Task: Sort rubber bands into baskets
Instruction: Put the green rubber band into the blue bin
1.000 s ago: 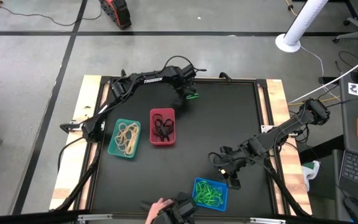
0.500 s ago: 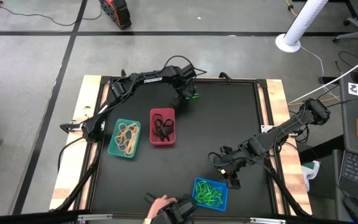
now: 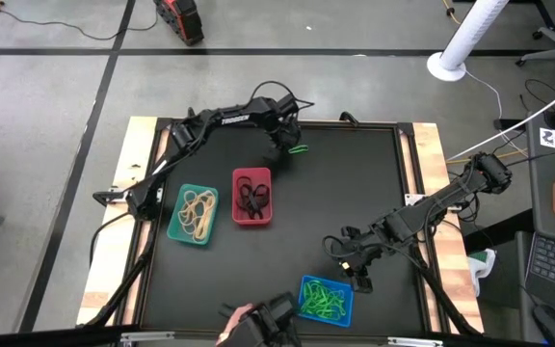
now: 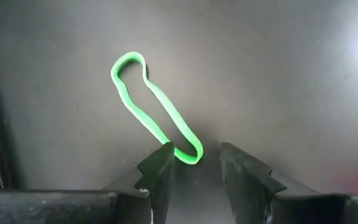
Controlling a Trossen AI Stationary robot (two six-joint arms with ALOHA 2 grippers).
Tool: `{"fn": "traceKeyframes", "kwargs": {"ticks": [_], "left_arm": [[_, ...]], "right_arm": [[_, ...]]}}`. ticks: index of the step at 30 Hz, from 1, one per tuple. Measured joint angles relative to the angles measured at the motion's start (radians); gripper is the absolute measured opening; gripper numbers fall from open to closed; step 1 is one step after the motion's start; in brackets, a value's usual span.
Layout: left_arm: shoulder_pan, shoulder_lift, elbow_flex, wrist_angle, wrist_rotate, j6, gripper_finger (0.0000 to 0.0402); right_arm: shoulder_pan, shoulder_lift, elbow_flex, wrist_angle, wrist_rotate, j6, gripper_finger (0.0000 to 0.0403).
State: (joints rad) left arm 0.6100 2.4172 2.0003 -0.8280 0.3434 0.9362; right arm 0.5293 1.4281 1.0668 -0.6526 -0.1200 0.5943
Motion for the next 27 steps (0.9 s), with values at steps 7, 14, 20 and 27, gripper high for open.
{"fn": "traceKeyframes", "kwargs": {"ticks": [7, 14, 20, 27], "left_arm": [[0.007, -0.002, 0.000, 0.003, 0.039, -0.010, 0.0129], [0.015, 0.003, 0.000, 0.009, 0.056, -0.062, 0.0129], [0.048, 0.015, 0.000, 0.015, 0.058, -0.287, 0.0129], [0.054, 0.015, 0.000, 0.021, 0.058, -0.264, 0.0129]], "right_arm": [[0.000, 0.000, 0.000, 0.000, 0.000, 0.002, 0.0134], [0.000, 0.000, 0.000, 0.000, 0.000, 0.002, 0.0134], [0.000, 0.000, 0.000, 0.000, 0.000, 0.002, 0.0134], [0.000, 0.000, 0.000, 0.000, 0.000, 0.002, 0.0134]]}}
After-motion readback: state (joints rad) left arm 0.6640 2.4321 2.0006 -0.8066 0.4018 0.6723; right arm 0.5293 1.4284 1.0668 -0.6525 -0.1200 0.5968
